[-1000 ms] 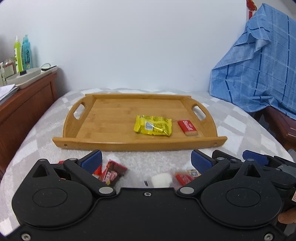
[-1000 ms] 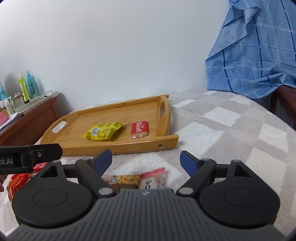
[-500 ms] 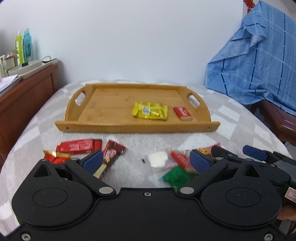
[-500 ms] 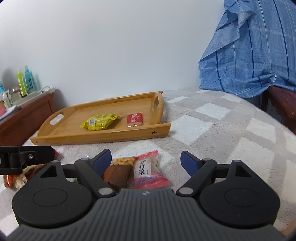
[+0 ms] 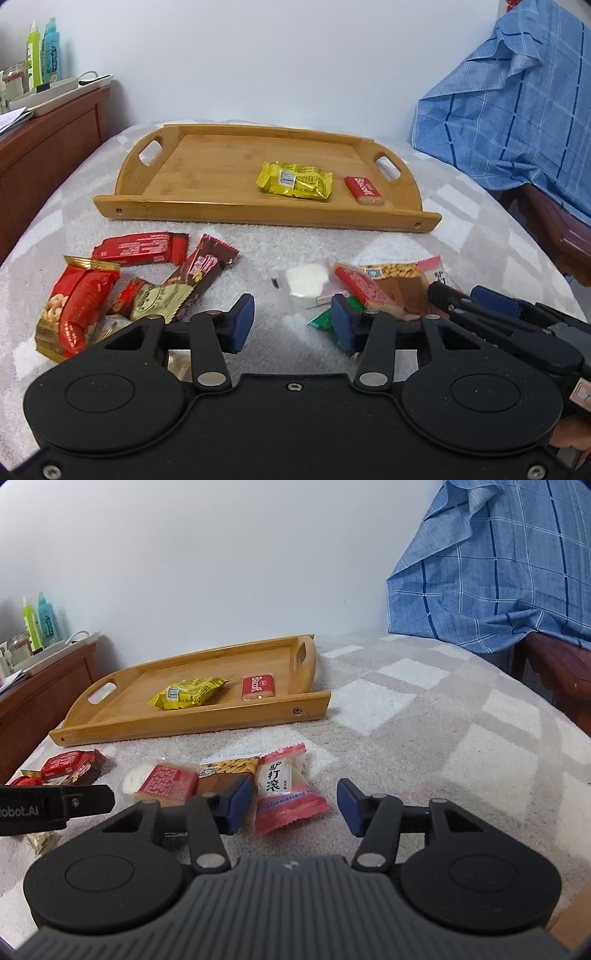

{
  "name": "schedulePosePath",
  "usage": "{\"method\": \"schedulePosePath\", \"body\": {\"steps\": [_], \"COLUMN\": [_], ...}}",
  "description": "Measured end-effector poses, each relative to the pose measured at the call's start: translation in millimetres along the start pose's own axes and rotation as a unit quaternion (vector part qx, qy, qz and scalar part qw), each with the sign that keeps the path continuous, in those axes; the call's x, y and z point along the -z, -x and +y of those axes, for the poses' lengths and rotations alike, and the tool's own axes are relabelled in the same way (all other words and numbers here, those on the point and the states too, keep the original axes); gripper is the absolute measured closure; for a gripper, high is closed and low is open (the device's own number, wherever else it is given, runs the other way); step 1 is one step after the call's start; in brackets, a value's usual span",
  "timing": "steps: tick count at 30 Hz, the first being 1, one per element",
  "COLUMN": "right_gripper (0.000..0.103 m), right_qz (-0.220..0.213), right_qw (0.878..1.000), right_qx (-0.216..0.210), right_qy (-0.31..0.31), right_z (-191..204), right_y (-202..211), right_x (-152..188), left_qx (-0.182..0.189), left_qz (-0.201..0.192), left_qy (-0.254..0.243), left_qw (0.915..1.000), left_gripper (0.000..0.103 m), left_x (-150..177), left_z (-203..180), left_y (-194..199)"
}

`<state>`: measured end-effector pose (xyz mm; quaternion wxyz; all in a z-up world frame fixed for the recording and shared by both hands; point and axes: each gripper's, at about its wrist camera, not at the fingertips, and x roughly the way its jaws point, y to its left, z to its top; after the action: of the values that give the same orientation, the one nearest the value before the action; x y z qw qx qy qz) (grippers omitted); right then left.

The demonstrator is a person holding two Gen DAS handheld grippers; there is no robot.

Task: Organize snacks
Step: 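Grasp the white sachet with left tool while right tool grasps pink candy packet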

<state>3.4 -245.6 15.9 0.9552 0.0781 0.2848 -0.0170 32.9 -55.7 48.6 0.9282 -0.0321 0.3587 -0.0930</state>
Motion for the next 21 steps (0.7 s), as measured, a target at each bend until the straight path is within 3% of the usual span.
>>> {"method": "schedulePosePath", "body": {"steps": [6,9,16,21], "right_gripper": [0.049,0.054,0.057,0.053], "right_qz": [0.011,0.021,0.028,0.031], "right_qw": [1.000,1.000,0.999,0.999], "right_qx": [-0.001,-0.009,-0.018,-0.021], "right_qy": [0.010,0.004,-0.018,-0.019], "right_z": [3.7,2.6,-4.1,-3.7], "right_y": [-8.4,-10.6,-12.7,-13.8], "right_x": [-3.5,-4.0,-6.6,-7.1], "left_qx": [0.008,0.019,-0.010,-0.012], "left_qz": [0.005,0.014,0.009,0.017], "left_qy": [0.000,-0.001,-0.018,-0.029], "left_qw": [1.0000,0.9997,0.9997,0.9994], "left_gripper": [0.063,0.077,0.077,0.070], "left_x": [-6.1,-8.8,-13.4,-12.0], "left_z": [-9.3,-12.9,-19.2,-23.8], "left_y": [-9.8,-15.3,-26.8,-36.7]}}
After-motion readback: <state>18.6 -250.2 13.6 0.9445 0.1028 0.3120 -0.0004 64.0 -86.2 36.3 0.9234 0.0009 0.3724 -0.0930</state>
